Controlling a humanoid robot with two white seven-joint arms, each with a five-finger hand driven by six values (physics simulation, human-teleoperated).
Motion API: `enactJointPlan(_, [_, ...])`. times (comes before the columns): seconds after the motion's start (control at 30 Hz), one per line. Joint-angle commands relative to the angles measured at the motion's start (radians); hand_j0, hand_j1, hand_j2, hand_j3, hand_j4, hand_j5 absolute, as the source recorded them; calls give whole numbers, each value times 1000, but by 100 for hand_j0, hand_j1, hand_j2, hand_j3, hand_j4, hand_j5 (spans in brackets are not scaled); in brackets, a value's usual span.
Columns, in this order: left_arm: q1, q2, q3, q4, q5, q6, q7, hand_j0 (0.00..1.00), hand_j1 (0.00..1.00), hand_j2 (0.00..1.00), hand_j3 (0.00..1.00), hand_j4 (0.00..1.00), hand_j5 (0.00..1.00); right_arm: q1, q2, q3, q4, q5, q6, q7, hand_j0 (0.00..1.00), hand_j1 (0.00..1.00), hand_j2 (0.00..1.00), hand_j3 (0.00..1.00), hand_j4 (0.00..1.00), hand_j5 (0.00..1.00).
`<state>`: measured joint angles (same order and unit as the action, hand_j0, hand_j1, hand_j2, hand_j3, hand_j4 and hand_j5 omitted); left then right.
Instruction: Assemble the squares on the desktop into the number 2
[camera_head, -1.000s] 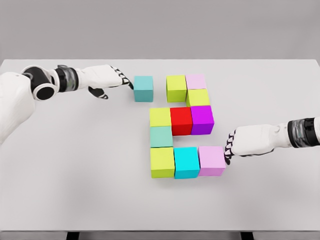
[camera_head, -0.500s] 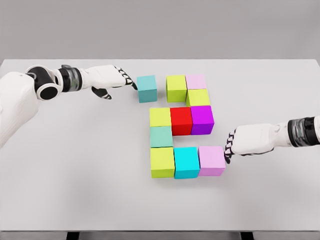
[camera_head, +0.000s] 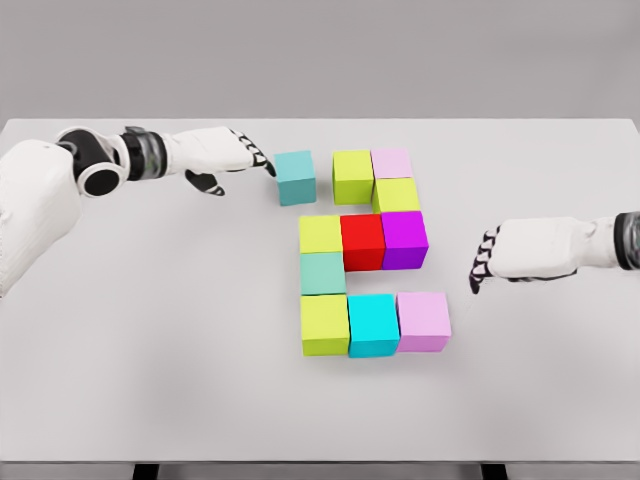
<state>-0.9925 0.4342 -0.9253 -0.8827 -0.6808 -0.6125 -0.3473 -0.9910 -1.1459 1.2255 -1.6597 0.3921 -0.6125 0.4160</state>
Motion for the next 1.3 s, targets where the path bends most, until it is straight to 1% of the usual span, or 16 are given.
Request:
enactJointPlan(0.0, [0, -9, 2, 1, 4, 2, -1, 84, 84, 84, 84, 84, 84, 0, -46, -78, 0, -30, 2, 0, 74, 74, 74, 74, 74, 74])
enactJointPlan(0.03, [0, -11, 2, 1, 6, 2, -7, 84, 84, 84, 84, 84, 84, 2, -66, -104, -2, -76, 2, 0, 90, 90, 90, 90, 90, 90])
enactJointPlan(0.1, [-2, -11, 2, 1, 6, 2, -7, 84, 84, 84, 84, 84, 84, 6, -74, -130, 0, -114, 2, -3, 98, 98, 98, 98, 98, 98])
enactJointPlan(0.17, [-2, -11, 2, 1, 6, 2, -7, 84, 84, 84, 84, 84, 84, 52, -77, -222, 3, -190, 2, -2, 99, 99, 99, 99, 99, 99])
enactJointPlan(0.23, [-2, -11, 2, 4, 6, 2, -7, 84, 84, 84, 84, 84, 84, 147, -71, -346, 53, -236, 2, -2, 100, 100, 100, 100, 100, 100])
enactJointPlan(0.27, [-3, -11, 2, 7, 6, 2, -7, 84, 84, 84, 84, 84, 84, 184, -63, -388, 70, -254, 2, -2, 100, 100, 100, 100, 100, 100])
enactJointPlan(0.33, [-9, -11, 2, 28, 6, 2, -7, 84, 84, 84, 84, 84, 84, 271, -58, -477, 75, -305, 2, -3, 100, 100, 100, 100, 100, 100])
enactJointPlan(0.43, [-17, -11, 2, 50, 6, 2, -9, 84, 84, 84, 84, 84, 84, 330, 9, -531, 115, -311, 2, -5, 100, 100, 100, 100, 100, 100])
enactJointPlan(0.5, [-25, -23, 2, 70, 6, 2, -9, 84, 84, 84, 84, 84, 84, 383, 84, -589, 159, -317, 2, -6, 100, 100, 100, 100, 100, 100])
enactJointPlan(0.6, [-29, -37, 2, 79, 4, 2, -9, 84, 84, 84, 84, 84, 84, 506, 175, -748, 172, -315, 2, 0, 100, 100, 100, 100, 100, 100])
enactJointPlan(0.67, [-31, -38, 2, 84, 4, 2, -9, 84, 84, 84, 84, 84, 84, 598, 225, -874, 208, -300, 2, 3, 100, 100, 100, 100, 100, 100])
enactJointPlan(0.77, [-32, -52, 2, 84, 6, 2, -9, 84, 84, 84, 84, 84, 84, 612, 238, -896, 287, -299, 2, 3, 100, 100, 100, 100, 100, 100])
enactJointPlan(0.8, [-32, -52, 2, 84, 4, 2, -9, 84, 84, 84, 84, 84, 84, 612, 238, -896, 297, -299, 2, 3, 100, 100, 100, 100, 100, 100])
enactJointPlan(0.9, [-35, -64, 2, 87, 4, 2, -9, 84, 84, 84, 84, 84, 84, 624, 245, -893, 302, -303, 2, 1, 100, 100, 100, 100, 100, 100])
enactJointPlan(0.97, [-37, -68, 2, 87, 6, 2, -9, 84, 84, 84, 84, 84, 84, 640, 267, -894, 287, -309, 2, 0, 100, 100, 100, 100, 100, 100])
enactJointPlan(1.27, [-37, -69, 2, 87, 4, 2, -9, 84, 84, 84, 84, 84, 84, 641, 267, -894, 288, -309, 2, 0, 100, 100, 100, 100, 100, 100])
